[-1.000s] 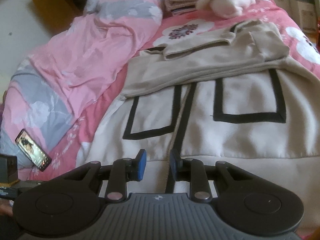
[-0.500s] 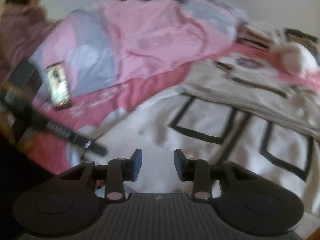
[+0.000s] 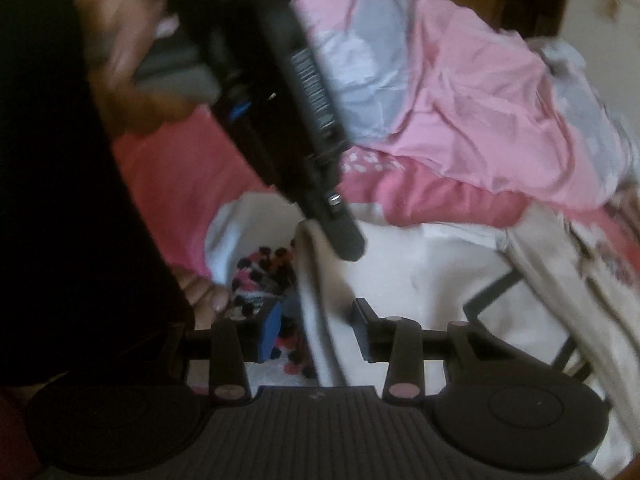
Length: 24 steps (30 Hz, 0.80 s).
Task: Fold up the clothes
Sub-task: 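Close the left tool on the hoodie hem while the right tool grasps the hem too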
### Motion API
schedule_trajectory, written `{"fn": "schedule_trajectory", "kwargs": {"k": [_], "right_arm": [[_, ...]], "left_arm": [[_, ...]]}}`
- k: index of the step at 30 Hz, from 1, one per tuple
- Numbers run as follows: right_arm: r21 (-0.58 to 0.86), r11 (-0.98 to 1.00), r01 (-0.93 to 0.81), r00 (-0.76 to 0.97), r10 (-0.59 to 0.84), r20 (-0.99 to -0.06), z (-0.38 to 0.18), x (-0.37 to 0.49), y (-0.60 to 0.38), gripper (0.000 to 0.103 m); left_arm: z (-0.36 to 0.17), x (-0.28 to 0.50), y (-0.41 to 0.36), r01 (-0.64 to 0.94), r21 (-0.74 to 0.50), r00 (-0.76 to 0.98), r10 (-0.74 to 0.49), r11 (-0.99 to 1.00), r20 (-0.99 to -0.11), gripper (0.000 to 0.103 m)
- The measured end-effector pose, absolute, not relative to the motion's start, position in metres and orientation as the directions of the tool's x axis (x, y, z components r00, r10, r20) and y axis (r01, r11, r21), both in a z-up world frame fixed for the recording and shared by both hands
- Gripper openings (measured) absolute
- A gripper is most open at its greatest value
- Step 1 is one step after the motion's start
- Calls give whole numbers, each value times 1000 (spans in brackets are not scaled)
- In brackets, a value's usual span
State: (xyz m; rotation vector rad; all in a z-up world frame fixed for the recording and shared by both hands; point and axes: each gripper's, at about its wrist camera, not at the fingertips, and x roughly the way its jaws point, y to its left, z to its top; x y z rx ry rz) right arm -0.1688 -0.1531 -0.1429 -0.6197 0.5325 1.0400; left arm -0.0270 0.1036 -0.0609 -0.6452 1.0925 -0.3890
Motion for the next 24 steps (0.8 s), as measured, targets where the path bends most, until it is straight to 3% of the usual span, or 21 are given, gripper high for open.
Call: {"fn": "schedule_trajectory", "kwargs": {"k": [4, 6, 9, 14, 22, 24], "right_arm": [[-328, 369, -870, 491, 579, -651, -151, -176, -144, 39], [-311, 388, -867, 491, 568, -660, -151, -174, -143, 19], [-283, 425, -860, 496, 561, -662, -149, -167, -148, 8], [-237, 473, -849, 498, 565, -658, -145, -162, -154, 4], [-236, 476, -847, 505, 584, -636, -138, -164, -154, 4], [-222, 480, -849, 500, 592, -632, -137, -163, -156, 5]], "left_arm": [[-61, -24, 105, -32, -686, 411, -616, 727, -672, 6], [-62, -23, 105, -35, -698, 401, -630, 715, -665, 7], [-64, -22, 104, -43, -702, 401, -632, 710, -664, 11], [-76, -16, 108, -110, -724, 409, -633, 681, -657, 33], [-101, 2, 97, -158, -713, 377, -625, 683, -683, 33], [-107, 5, 91, -161, -698, 360, -617, 698, -700, 27]]}}
